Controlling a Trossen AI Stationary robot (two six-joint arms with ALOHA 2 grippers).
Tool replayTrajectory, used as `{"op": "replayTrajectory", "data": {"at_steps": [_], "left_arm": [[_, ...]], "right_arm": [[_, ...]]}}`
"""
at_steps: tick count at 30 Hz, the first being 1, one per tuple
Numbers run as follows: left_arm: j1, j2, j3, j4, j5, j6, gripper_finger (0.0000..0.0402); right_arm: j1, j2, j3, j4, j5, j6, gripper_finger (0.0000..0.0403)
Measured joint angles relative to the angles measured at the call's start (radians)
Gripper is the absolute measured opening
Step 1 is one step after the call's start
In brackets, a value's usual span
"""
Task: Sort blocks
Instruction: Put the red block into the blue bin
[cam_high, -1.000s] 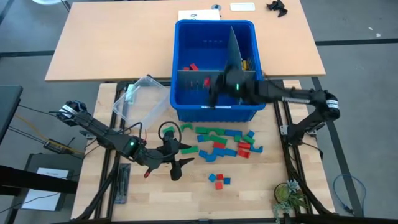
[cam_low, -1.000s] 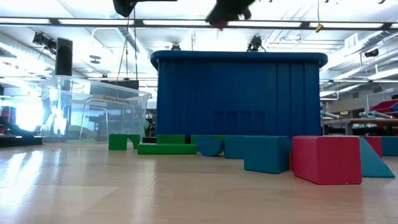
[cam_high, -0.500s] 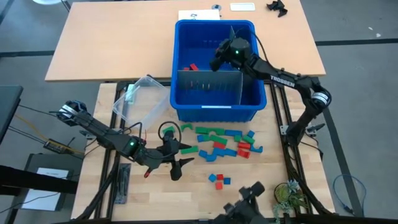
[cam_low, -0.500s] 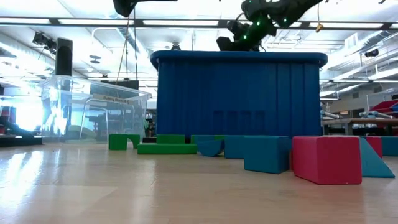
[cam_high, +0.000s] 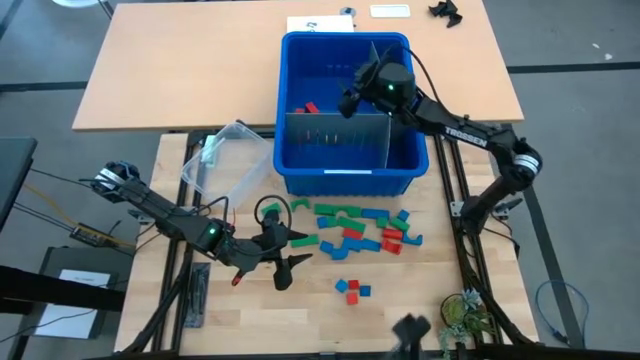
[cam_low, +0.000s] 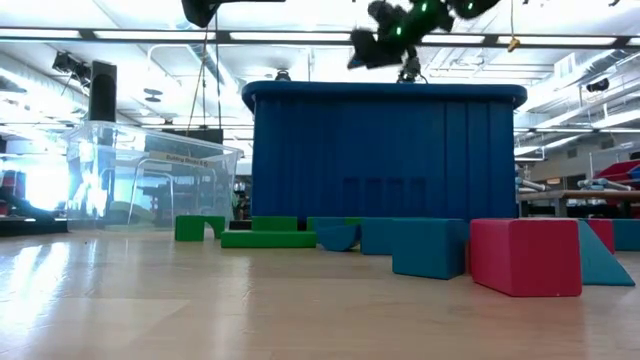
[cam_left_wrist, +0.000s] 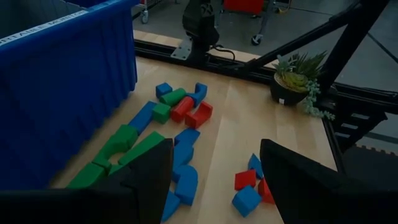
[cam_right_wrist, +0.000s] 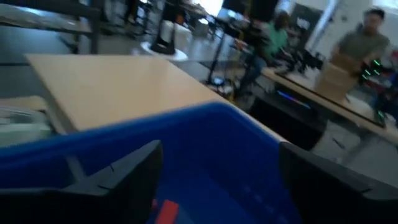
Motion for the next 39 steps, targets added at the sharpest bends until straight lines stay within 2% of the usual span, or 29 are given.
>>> {"op": "replayTrajectory", "data": {"at_steps": [4,9,17,21,27,33,39], "left_arm": [[0.000,0.000,0.000,0.000,0.000,0.000,0.0248],[0.000,0.000,0.000,0.000,0.000,0.000,0.0248],[0.000,0.000,0.000,0.000,0.000,0.000,0.0248],[0.000,0.000,0.000,0.000,0.000,0.000,0.0248],[0.000,0.000,0.000,0.024,0.000,0.000,0.0248],[0.000,0.000,0.000,0.035,0.000,0.000,0.0248],[0.000,0.000,0.000,0.054,0.000,0.000,0.0248]], "right_arm": [[0.110,-0.062,0.000,-0.071,-0.011,-0.002,0.0308],[0.284,-0.116,0.000,-0.244,-0.041,0.008,0.0306],[0.562,-0.122,-0.001,-0.492,-0.149,0.200,0.0306],[0.693,-0.101,-0.042,-0.500,-0.175,0.278,0.0306],[0.851,-0.038,-0.098,-0.490,-0.160,0.367,0.0306],[0.956,0.044,-0.098,-0.478,-0.156,0.375,0.0306],[0.999,0.111,-0.099,-0.460,-0.140,0.356,0.0306]]}}
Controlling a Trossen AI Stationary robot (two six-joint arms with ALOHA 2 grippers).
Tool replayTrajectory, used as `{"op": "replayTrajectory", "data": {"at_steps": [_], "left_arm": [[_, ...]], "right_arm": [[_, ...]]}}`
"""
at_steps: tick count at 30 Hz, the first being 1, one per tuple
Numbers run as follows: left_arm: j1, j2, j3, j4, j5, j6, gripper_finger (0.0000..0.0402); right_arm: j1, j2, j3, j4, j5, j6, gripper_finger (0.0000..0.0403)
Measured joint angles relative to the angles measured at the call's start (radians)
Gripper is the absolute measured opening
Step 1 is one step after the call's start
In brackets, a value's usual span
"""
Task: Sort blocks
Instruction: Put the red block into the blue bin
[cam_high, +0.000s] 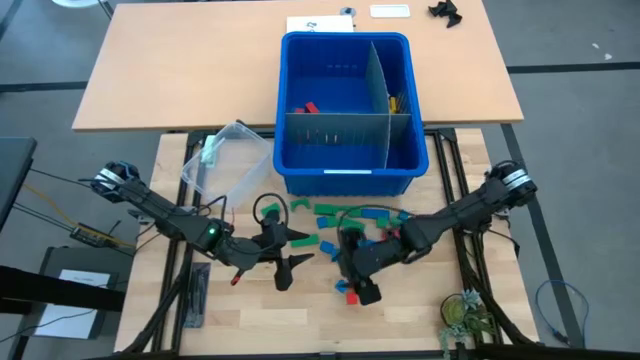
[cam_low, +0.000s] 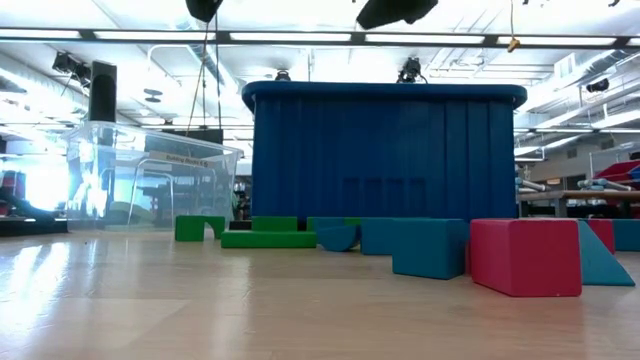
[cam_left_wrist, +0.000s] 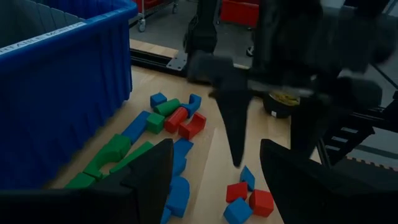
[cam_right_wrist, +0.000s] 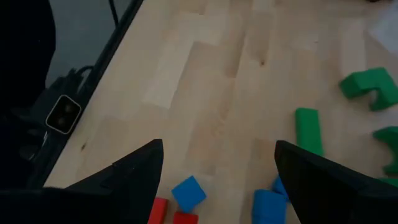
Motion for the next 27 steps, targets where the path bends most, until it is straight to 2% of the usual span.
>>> {"op": "replayTrajectory", "data": {"at_steps": [9,22,27], "left_arm": [[0.000,0.000,0.000,0.007,0.000,0.000,0.0248],[0.000,0.000,0.000,0.021,0.000,0.000,0.0248],[0.000,0.000,0.000,0.020,0.000,0.000,0.0248]], "right_arm": [[0.020,0.097,0.000,-0.033,-0.009,-0.018,0.0306],[0.057,0.111,-0.087,-0.055,-0.026,0.086,0.0305],[0.084,0.076,-0.143,-0.054,-0.011,0.129,0.0305]]}}
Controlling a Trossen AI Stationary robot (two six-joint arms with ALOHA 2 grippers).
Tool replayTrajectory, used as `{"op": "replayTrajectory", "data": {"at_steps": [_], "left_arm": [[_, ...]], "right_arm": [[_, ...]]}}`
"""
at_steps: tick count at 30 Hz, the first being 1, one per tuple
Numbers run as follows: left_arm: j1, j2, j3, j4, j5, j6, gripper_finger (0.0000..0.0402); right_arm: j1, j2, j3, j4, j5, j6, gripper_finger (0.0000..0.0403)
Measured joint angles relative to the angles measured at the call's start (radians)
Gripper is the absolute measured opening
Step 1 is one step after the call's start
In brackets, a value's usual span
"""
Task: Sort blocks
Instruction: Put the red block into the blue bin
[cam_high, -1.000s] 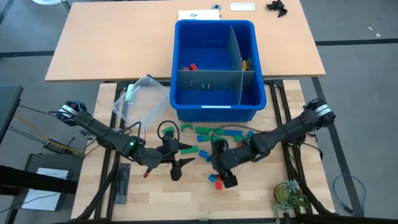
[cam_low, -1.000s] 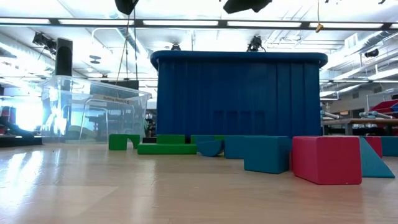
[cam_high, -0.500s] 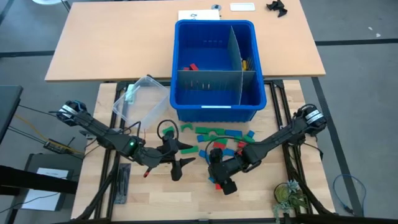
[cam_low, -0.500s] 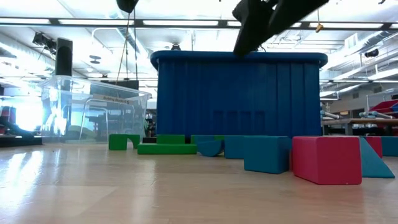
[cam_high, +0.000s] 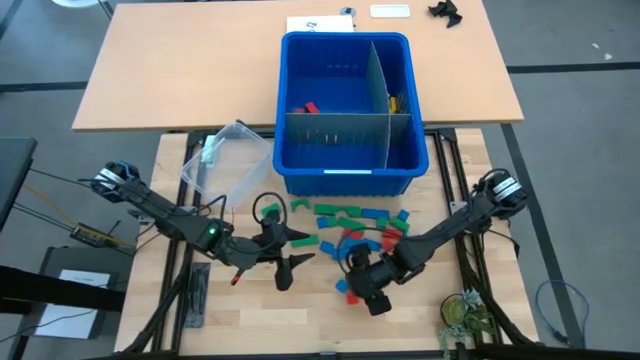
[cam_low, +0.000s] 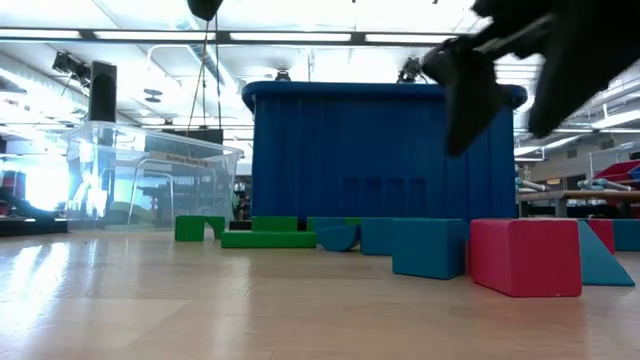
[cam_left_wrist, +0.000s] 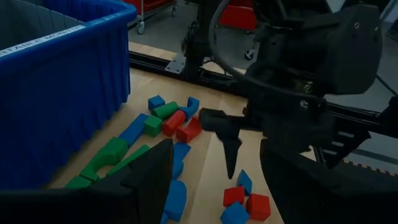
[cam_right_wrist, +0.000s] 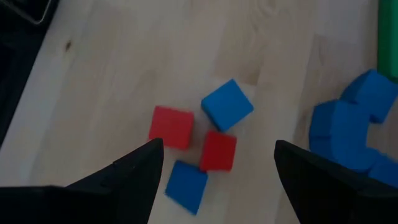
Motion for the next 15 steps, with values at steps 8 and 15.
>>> {"op": "replayTrajectory", "data": {"at_steps": [8,15], "left_arm": [[0.000,0.000,0.000,0.001,0.000,0.000,0.0248],[0.000,0.000,0.000,0.005,0.000,0.000,0.0248]], "right_arm": [[0.061,-0.060,-0.155,0.185,0.042,0.077,0.0305],[0.096,-0.036,-0.262,0.439,0.135,0.087,0.0305]]}}
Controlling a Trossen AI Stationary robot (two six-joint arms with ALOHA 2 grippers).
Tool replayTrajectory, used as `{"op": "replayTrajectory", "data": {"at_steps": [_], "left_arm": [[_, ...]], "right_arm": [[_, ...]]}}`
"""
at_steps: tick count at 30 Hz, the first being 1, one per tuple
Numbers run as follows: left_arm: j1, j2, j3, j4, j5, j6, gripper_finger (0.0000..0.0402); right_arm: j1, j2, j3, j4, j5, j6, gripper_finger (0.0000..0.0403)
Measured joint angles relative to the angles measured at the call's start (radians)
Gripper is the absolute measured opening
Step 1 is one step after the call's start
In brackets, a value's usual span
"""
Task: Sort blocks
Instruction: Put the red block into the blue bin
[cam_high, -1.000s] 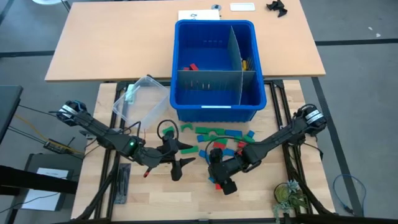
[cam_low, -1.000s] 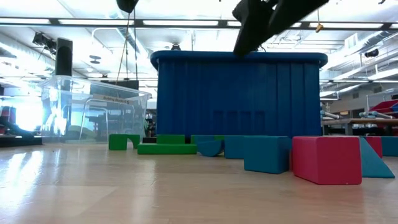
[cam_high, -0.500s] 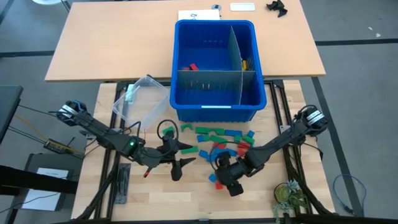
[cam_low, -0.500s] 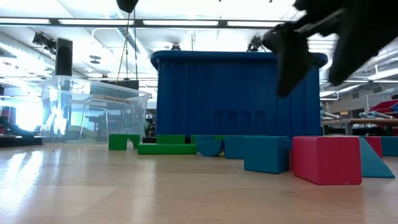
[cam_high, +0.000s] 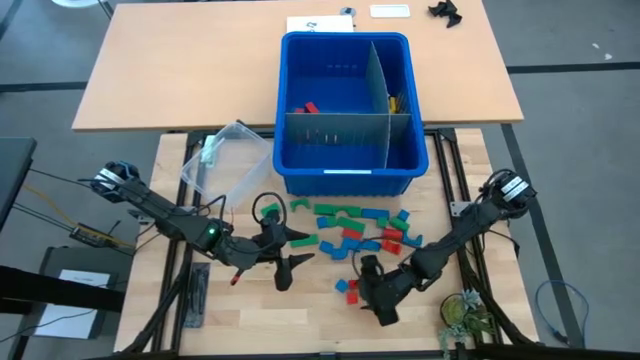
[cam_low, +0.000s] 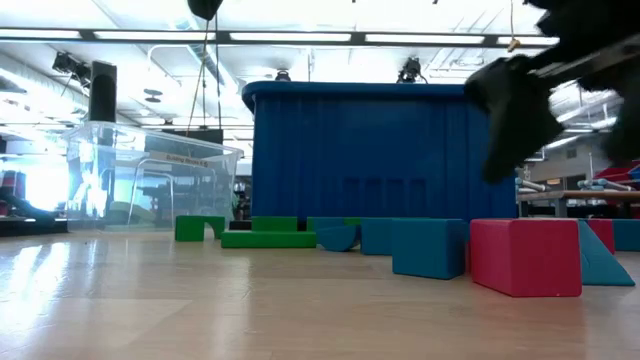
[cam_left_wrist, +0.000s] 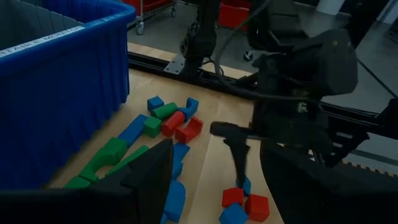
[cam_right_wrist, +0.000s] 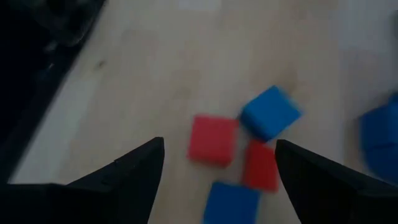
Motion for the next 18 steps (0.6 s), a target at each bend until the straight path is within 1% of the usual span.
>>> {"op": "replayTrajectory", "data": {"at_steps": [1,2,4,8,12,15,18], "left_arm": [[0.000,0.000,0.000,0.001,0.000,0.000,0.0248],[0.000,0.000,0.000,0.003,0.000,0.000,0.0248],[0.000,0.000,0.000,0.003,0.000,0.000,0.0248],[0.000,0.000,0.000,0.003,0.000,0.000,0.0248],[0.000,0.000,0.000,0.002,0.001,0.000,0.0248],[0.000,0.000,0.000,0.000,0.000,0.000,0.0248],[0.000,0.000,0.000,0.001,0.001,0.000,0.0248]], "right_arm": [[-0.002,-0.001,-0.007,0.007,0.029,0.009,0.0305],[-0.004,0.002,-0.010,0.025,0.034,0.013,0.0305],[-0.005,0.012,-0.019,0.048,0.034,0.015,0.0305],[-0.006,0.036,-0.038,0.017,0.040,-0.007,0.0305],[-0.020,0.039,-0.054,0.033,0.054,-0.028,0.0301],[-0.032,0.039,-0.068,0.035,0.053,-0.050,0.0282],[-0.041,0.039,-0.094,0.051,0.049,-0.046,0.0249]]}}
